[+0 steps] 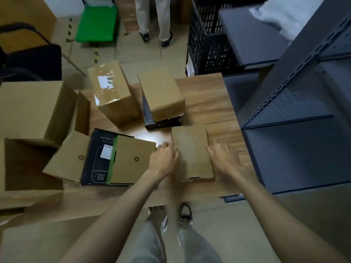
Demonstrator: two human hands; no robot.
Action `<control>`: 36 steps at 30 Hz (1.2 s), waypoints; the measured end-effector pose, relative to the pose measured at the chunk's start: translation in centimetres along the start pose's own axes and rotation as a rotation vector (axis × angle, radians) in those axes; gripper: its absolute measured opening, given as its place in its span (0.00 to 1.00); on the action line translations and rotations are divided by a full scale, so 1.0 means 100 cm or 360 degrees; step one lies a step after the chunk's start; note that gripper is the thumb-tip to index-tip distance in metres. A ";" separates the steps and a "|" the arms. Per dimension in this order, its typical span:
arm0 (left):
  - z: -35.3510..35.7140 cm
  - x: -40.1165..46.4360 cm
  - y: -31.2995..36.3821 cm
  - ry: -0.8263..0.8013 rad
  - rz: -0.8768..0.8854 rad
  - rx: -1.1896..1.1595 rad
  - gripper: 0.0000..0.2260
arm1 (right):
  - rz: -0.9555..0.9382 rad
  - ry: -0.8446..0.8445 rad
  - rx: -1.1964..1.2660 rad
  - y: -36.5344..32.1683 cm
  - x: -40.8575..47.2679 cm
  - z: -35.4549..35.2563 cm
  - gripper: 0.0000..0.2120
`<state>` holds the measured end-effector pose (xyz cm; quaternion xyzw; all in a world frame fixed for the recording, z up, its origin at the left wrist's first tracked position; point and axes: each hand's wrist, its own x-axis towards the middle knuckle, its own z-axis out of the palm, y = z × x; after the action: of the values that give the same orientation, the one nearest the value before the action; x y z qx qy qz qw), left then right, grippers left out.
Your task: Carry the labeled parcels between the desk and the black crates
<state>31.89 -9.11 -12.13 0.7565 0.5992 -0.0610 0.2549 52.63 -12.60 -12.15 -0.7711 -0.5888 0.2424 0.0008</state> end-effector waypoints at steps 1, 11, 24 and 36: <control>0.010 0.005 -0.002 0.0003 -0.0020 -0.0061 0.20 | 0.0029 -0.0008 0.0027 0.003 0.004 0.009 0.19; 0.073 0.023 -0.011 0.0083 0.0008 -0.0483 0.28 | 0.0249 -0.0018 0.0437 0.022 0.019 0.086 0.17; 0.054 0.039 0.029 0.0116 0.0032 -0.0830 0.24 | 0.0466 0.0422 0.1381 0.023 -0.008 0.027 0.14; 0.029 0.022 0.001 -0.0030 0.0013 -0.1877 0.14 | 0.0106 0.0182 0.1593 -0.026 -0.001 0.061 0.12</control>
<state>33.16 -8.54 -15.46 0.4887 0.5266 0.2768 0.6381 47.99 -13.66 -16.78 -0.7066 -0.3743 0.4524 0.3949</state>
